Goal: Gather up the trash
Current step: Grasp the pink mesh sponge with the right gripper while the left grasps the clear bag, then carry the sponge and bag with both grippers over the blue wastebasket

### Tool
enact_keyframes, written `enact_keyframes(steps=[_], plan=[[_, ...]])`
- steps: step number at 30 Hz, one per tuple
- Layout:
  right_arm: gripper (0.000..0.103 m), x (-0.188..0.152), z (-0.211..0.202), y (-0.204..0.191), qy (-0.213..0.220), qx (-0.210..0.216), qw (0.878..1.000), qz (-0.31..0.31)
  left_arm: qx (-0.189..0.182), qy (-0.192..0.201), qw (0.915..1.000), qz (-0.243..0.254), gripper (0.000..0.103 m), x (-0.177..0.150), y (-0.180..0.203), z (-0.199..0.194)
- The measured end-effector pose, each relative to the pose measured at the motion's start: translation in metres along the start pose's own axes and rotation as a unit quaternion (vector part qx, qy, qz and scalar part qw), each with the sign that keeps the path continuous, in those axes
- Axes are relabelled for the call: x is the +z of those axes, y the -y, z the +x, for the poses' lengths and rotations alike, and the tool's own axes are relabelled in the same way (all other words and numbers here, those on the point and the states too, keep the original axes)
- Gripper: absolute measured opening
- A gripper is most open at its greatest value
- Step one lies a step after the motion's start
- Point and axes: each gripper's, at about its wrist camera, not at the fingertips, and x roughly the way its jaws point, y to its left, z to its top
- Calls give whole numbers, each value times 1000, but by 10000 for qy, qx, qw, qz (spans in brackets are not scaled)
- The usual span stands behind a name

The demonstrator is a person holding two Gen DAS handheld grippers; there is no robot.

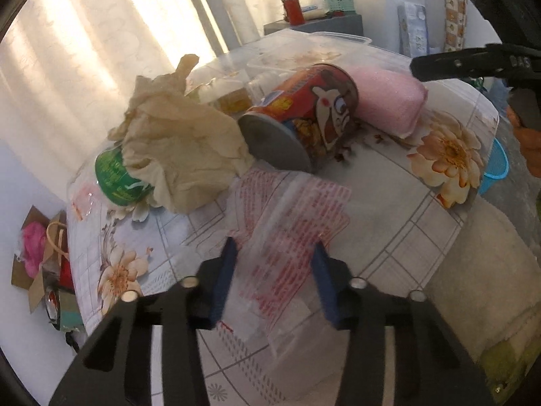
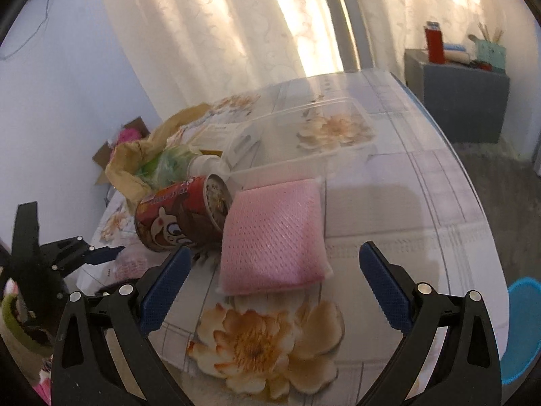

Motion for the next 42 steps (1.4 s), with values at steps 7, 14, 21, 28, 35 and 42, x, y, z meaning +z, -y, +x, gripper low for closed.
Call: enact_keyframes(steps=[7, 14, 21, 28, 35, 42], plan=[[95, 5, 26, -18, -351, -158, 9978, -547, 19, 45, 9998, -208, 23, -12, 0, -6], [95, 5, 55, -32, -723, -621, 9907, -970, -53, 120, 9982, -584, 17, -19, -1, -14], [84, -5, 62, -32, -903, -1073, 9849, -1019, -116, 243, 9963, -817, 14, -22, -1, -19], [79, -22, 34, -23, -932, -1312, 9844, -714, -108, 504, 9938, -982, 9, -26, -3, -29], [77, -33, 4, -12, -851, -1523, 9840, -359, -161, 653, 9900, -1241, 7, -30, -2, -35], [76, -37, -29, -13, -557, -1540, 9863, -194, -320, 863, 9788, -1829, 6, -32, -10, -50]])
